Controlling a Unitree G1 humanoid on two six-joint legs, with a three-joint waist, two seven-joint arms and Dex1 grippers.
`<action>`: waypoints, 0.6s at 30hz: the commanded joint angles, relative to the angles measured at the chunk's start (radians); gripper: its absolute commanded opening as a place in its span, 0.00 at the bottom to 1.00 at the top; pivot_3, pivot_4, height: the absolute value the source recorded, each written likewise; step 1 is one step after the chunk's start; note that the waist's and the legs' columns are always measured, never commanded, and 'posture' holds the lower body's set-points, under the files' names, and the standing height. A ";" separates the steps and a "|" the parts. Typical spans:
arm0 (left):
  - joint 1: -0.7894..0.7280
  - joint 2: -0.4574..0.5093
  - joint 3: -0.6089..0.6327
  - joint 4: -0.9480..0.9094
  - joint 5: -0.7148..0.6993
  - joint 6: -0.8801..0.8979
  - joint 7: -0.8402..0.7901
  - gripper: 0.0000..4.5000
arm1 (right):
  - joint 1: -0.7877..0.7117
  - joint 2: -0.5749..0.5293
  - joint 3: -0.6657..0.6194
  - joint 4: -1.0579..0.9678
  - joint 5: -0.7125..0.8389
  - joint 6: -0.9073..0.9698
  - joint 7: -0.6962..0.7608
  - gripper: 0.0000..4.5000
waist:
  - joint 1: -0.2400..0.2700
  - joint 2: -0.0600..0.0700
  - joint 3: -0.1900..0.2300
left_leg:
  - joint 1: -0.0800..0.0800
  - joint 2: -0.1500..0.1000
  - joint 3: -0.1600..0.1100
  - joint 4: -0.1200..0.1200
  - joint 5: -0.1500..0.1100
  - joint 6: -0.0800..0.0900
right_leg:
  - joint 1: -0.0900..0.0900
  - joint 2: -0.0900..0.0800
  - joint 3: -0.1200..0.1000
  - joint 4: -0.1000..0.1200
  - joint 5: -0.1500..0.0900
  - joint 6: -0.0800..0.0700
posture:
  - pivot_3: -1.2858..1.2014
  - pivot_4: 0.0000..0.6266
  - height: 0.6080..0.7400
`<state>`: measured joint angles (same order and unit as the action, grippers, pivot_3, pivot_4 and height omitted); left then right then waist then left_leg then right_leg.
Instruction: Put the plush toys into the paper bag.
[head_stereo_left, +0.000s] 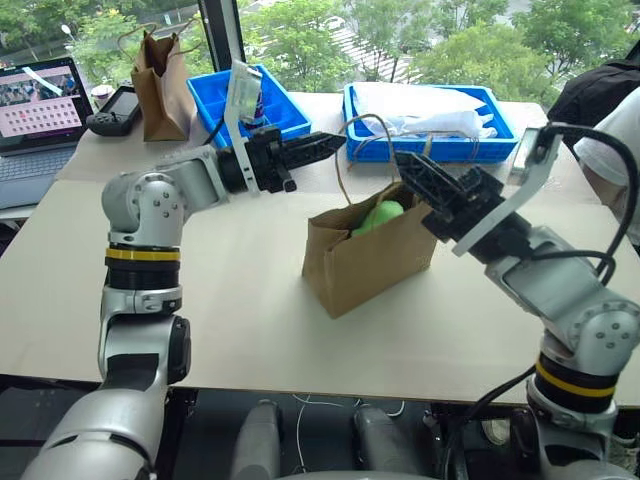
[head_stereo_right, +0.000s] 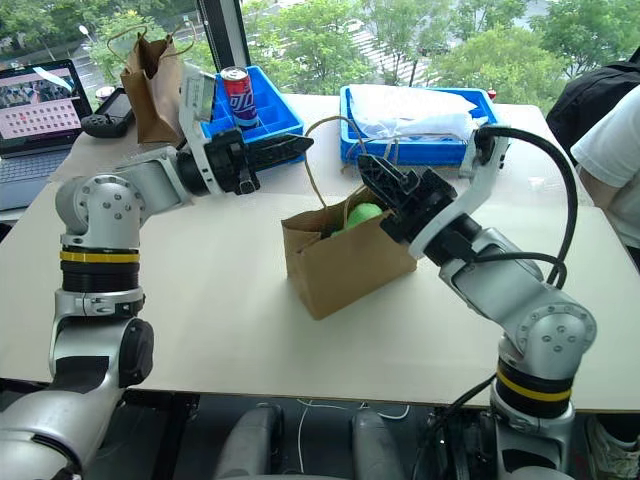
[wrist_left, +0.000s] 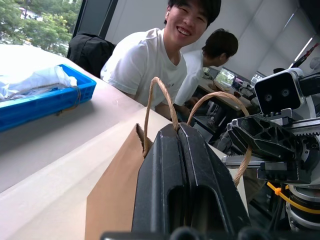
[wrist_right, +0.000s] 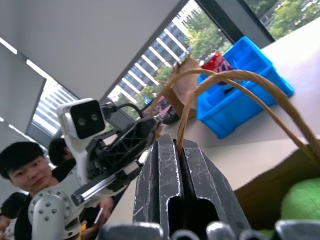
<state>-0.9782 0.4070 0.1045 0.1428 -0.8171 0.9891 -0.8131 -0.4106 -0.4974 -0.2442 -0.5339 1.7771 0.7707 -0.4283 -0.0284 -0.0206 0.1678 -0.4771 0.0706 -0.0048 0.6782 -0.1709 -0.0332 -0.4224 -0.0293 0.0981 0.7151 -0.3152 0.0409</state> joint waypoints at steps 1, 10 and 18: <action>-0.003 0.001 -0.020 -0.061 -0.009 0.012 -0.022 0.00 | 0.022 -0.063 -0.021 -0.052 0.053 -0.031 -0.002 0.00 | 0.001 0.000 0.000 | 0.000 0.000 0.000 0.000 0.000 0.000 | 0.000 0.000 0.000 0.000 0.000 0.000 | 0.52 0.24 0.51; -0.038 0.049 0.022 -0.024 -0.056 0.071 -0.070 0.42 | 0.064 -0.246 -0.090 -0.046 0.184 -0.042 0.056 0.46 | -0.007 0.000 0.000 | 0.000 0.000 0.000 0.000 0.001 0.001 | 0.000 0.000 0.000 0.001 0.000 0.000 | 0.52 0.24 0.51; 0.019 0.189 0.087 -0.036 -0.035 -0.033 -0.191 0.99 | 0.166 -0.461 -0.253 -0.007 0.195 0.072 0.293 1.00 | -0.007 -0.001 0.000 | 0.000 0.000 -0.001 0.000 0.001 0.001 | 0.001 0.000 0.000 0.000 0.000 0.000 | 0.52 0.24 0.51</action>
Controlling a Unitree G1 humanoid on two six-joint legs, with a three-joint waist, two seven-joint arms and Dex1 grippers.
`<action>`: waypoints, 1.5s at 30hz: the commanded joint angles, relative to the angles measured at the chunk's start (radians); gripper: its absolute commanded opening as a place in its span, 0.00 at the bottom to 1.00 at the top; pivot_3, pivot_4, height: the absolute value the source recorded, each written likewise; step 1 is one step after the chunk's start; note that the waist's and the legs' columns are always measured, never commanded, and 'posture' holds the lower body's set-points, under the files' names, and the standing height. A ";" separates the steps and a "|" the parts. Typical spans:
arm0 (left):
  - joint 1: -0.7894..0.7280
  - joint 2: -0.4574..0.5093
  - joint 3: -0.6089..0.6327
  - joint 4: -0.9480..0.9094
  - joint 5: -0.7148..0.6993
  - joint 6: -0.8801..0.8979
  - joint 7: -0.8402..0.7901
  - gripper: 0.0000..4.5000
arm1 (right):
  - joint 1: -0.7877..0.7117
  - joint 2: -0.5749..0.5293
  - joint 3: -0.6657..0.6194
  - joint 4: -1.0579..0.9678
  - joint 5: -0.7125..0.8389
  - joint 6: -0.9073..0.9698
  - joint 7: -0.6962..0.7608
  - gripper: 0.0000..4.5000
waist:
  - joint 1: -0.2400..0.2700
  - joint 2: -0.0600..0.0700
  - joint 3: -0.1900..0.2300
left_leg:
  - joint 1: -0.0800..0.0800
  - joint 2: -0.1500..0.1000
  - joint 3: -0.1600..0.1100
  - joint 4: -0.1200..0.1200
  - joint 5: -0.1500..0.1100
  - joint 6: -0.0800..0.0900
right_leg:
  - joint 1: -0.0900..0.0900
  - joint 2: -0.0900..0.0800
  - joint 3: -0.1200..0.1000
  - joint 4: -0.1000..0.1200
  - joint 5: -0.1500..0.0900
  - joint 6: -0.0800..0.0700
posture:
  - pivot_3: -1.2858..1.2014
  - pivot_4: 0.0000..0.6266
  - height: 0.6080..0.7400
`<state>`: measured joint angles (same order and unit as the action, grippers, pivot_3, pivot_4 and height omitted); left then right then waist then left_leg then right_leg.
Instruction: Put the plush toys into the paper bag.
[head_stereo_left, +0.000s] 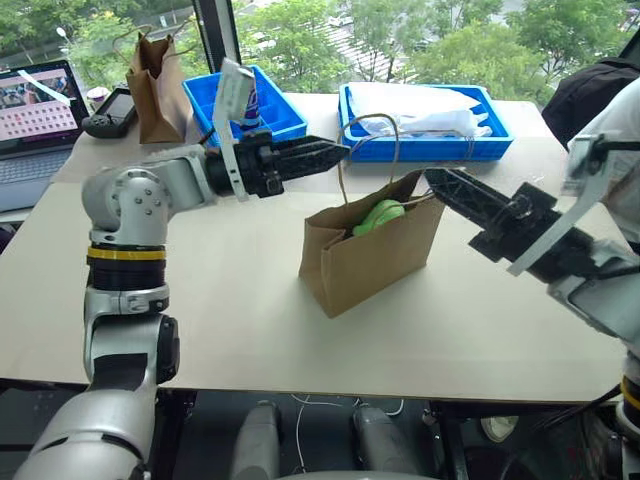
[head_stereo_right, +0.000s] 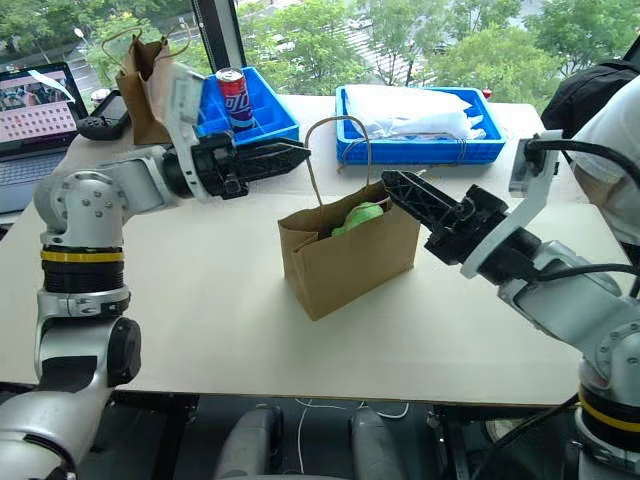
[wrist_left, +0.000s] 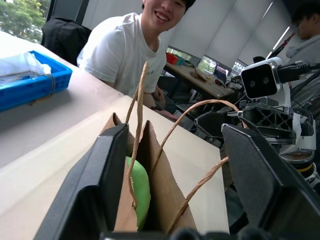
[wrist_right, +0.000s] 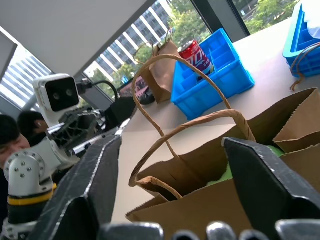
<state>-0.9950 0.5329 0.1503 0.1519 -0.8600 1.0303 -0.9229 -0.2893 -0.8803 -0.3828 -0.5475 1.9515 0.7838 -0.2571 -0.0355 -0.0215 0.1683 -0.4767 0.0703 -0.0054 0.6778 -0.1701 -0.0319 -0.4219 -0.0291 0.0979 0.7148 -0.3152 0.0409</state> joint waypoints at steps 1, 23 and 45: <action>0.058 0.081 0.045 -0.057 0.018 -0.101 -0.098 0.99 | 0.069 -0.110 -0.144 0.012 0.021 0.081 0.154 1.00 | 0.000 0.000 0.000 | 0.000 0.000 0.000 0.000 0.000 0.000 | 0.000 0.000 0.000 0.000 0.000 0.000 | 0.52 0.24 0.51; 0.493 0.031 -0.082 -0.414 0.143 -0.319 -0.050 1.00 | 0.079 0.088 0.403 -0.199 -1.143 -0.008 0.434 0.01 | 0.019 -0.003 0.000 | 0.001 0.000 0.001 0.000 0.001 0.002 | 0.001 0.000 0.001 -0.002 0.000 0.000 | 0.52 0.24 0.51; 0.459 -0.055 -0.217 -0.345 0.288 -0.390 0.032 0.60 | 0.003 0.368 0.520 -0.132 -1.416 0.002 0.458 0.00 | 0.018 -0.003 0.000 | 0.002 0.000 0.001 0.001 0.002 0.002 | 0.001 0.000 0.001 0.001 0.000 0.000 | 0.52 0.24 0.51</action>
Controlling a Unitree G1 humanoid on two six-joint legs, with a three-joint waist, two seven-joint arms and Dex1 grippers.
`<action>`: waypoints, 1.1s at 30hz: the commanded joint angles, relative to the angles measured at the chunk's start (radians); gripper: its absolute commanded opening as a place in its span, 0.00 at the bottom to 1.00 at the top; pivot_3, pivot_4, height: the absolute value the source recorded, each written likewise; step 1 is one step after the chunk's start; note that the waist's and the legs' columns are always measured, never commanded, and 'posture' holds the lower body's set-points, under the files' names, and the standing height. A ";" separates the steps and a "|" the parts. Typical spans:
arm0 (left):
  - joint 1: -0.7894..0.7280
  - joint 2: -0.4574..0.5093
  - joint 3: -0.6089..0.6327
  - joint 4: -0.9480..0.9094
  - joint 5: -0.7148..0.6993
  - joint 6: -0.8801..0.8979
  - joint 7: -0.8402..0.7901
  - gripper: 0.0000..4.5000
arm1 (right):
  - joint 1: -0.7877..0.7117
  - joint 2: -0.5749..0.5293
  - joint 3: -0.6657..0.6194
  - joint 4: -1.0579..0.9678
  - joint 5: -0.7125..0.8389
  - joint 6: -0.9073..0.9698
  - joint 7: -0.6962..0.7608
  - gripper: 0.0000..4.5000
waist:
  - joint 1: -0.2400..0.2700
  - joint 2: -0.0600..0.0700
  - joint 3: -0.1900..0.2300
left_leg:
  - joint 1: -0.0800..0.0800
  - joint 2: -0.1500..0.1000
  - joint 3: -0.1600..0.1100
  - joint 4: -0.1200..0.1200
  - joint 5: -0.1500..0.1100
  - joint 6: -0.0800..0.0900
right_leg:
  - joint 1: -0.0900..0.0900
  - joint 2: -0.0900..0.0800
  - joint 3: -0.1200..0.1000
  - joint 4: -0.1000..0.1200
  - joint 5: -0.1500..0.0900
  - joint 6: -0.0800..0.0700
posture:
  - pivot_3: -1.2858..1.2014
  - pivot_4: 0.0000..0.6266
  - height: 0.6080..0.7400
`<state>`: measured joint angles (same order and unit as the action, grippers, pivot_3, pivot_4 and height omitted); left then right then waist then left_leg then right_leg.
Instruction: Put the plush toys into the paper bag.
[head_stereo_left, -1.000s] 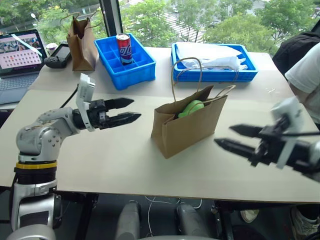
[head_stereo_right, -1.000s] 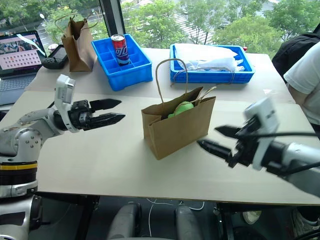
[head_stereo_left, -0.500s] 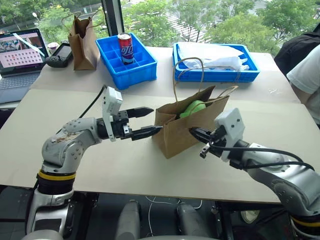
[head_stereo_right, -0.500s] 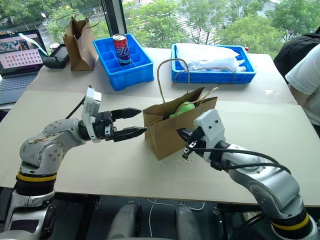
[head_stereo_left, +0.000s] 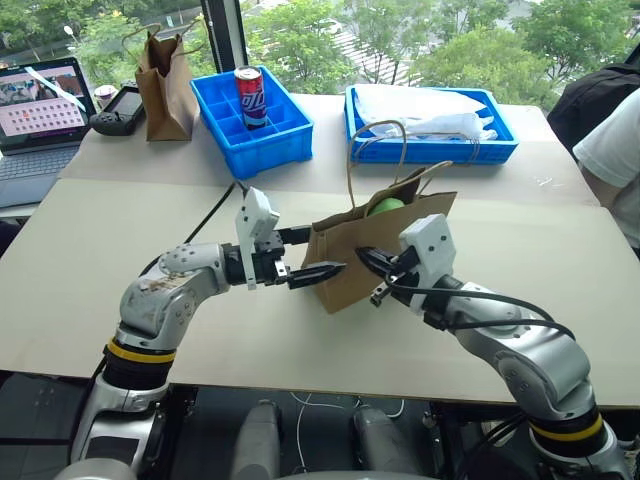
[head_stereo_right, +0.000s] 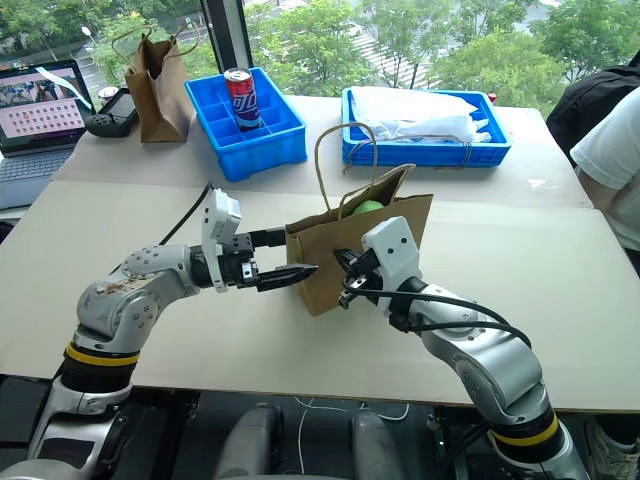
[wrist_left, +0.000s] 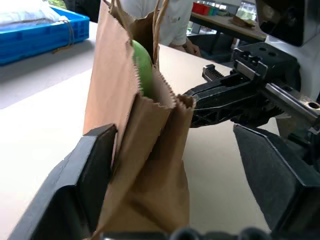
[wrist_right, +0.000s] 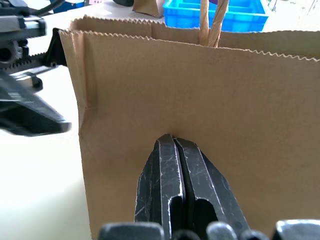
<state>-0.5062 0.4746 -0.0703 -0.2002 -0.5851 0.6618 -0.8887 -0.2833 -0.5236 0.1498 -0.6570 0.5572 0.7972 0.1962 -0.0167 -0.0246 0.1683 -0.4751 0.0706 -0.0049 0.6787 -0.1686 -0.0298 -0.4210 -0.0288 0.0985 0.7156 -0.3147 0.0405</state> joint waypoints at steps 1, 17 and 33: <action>-0.037 0.004 0.005 0.020 0.017 -0.027 -0.007 0.50 | 0.000 0.014 -0.017 -0.024 -0.025 -0.010 0.007 0.00 | -0.001 0.000 0.000 | 0.000 0.000 0.000 0.000 0.000 0.000 | 0.000 0.000 0.000 0.000 0.000 0.000 | 0.52 0.24 0.51; -0.297 0.023 0.004 0.372 0.015 -0.188 -0.401 0.01 | 0.613 -0.346 -0.687 -0.175 0.207 0.117 0.411 0.00 | 0.008 0.000 0.000 | 0.000 -0.002 -0.001 0.000 0.000 0.000 | 0.003 -0.001 0.000 -0.002 0.000 0.000 | 0.52 0.24 0.51; -0.247 0.037 -0.059 0.413 0.103 -0.278 -0.586 0.01 | 0.742 -0.372 -0.841 -0.124 0.096 0.074 0.506 0.00 | -0.015 0.000 0.000 | 0.003 -0.001 -0.002 0.000 0.001 0.001 | 0.005 0.000 0.000 0.000 -0.002 0.004 | 0.52 0.24 0.51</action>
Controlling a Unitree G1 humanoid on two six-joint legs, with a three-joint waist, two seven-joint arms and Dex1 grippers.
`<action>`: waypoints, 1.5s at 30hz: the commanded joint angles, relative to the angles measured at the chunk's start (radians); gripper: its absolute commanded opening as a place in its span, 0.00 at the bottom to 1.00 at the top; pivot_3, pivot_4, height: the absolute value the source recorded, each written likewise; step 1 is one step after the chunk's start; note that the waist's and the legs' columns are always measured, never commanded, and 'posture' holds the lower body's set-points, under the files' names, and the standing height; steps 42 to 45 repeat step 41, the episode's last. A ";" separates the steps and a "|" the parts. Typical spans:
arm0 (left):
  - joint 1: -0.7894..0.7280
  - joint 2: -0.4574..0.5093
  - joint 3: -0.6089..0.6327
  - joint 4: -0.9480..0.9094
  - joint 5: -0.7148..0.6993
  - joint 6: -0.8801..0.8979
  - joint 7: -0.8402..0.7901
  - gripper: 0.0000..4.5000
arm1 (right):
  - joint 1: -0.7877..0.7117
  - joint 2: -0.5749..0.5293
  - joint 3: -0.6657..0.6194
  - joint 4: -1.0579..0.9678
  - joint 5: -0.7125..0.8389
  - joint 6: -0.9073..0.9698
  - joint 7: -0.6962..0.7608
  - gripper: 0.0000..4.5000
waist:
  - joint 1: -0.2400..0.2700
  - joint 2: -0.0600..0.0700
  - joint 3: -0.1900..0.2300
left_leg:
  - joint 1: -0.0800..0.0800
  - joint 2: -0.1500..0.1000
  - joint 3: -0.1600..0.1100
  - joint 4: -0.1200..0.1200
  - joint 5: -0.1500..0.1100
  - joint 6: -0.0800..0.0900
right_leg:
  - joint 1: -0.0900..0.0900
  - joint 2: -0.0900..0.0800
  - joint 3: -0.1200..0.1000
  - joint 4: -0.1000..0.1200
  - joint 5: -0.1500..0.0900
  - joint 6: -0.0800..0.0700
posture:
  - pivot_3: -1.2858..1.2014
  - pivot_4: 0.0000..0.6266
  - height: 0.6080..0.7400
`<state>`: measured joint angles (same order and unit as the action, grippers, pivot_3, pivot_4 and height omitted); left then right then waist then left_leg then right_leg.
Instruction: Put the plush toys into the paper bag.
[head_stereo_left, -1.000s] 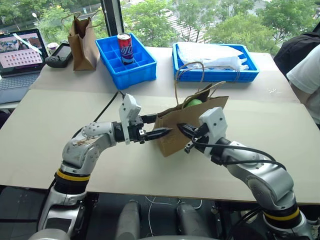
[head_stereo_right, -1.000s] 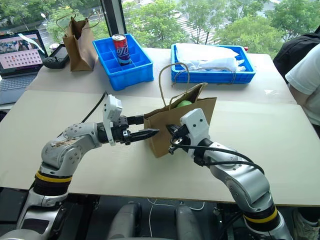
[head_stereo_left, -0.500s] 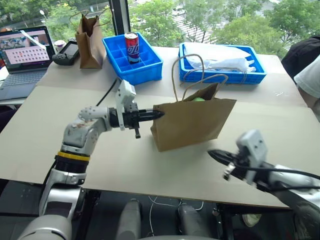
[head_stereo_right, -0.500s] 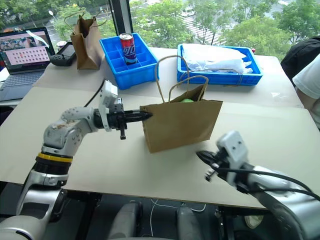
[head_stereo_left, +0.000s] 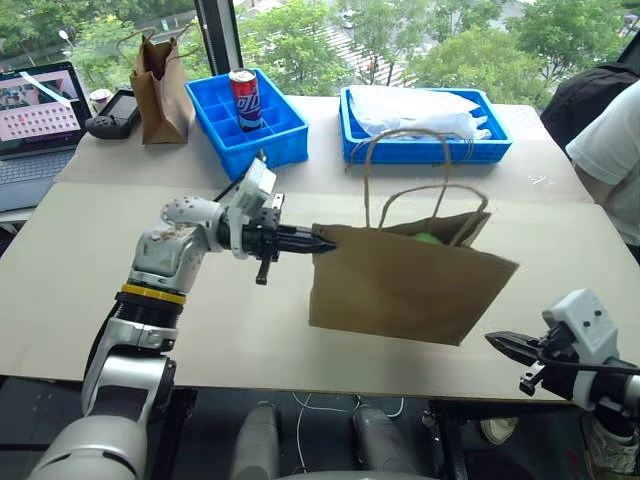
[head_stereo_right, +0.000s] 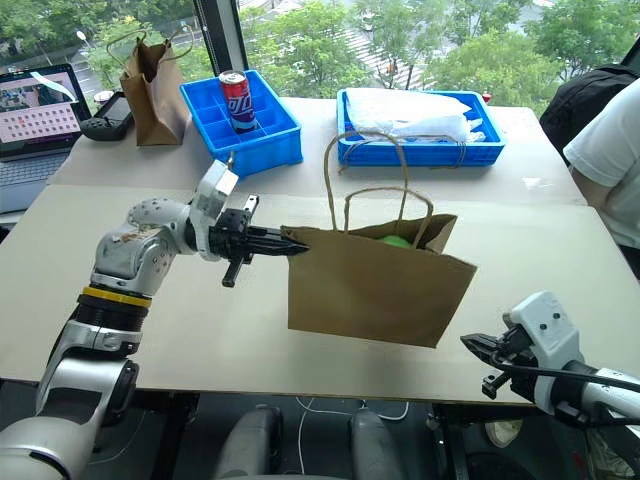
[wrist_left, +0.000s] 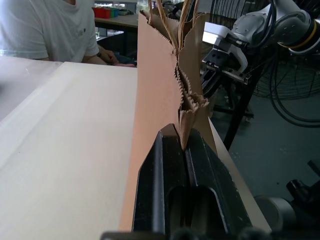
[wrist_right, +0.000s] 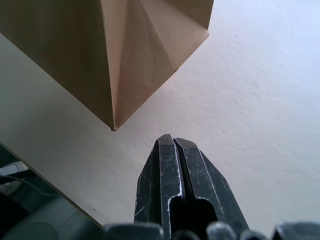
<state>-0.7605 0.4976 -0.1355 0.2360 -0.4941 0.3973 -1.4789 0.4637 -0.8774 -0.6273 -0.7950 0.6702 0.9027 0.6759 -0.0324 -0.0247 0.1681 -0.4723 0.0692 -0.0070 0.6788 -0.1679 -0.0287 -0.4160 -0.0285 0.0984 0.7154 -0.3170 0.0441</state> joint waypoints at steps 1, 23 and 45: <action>0.018 0.018 0.009 -0.030 0.011 -0.001 0.012 0.07 | -0.009 -0.030 -0.070 0.030 -0.026 -0.037 0.041 0.00 | 0.000 0.000 0.000 | 0.000 0.000 0.000 0.000 0.000 0.000 | 0.000 0.000 0.000 0.000 0.000 0.000 | 0.52 0.24 0.51; 0.362 0.303 0.360 -0.236 -0.077 0.217 0.301 1.00 | -0.148 0.098 -0.047 0.243 -0.052 -0.267 0.154 0.19 | -0.009 0.000 0.000 | 0.009 0.000 0.000 -0.001 0.000 0.000 | 0.008 -0.001 0.000 -0.001 -0.001 0.000 | 0.52 0.24 0.51; 0.653 0.169 0.333 -0.405 0.049 0.020 0.563 1.00 | -0.079 0.274 0.062 0.212 -0.129 -0.465 0.078 0.98 | 0.011 0.000 0.000 | 0.013 0.001 0.002 -0.002 0.000 -0.001 | 0.012 -0.002 0.000 -0.003 -0.002 -0.001 | 0.52 0.24 0.51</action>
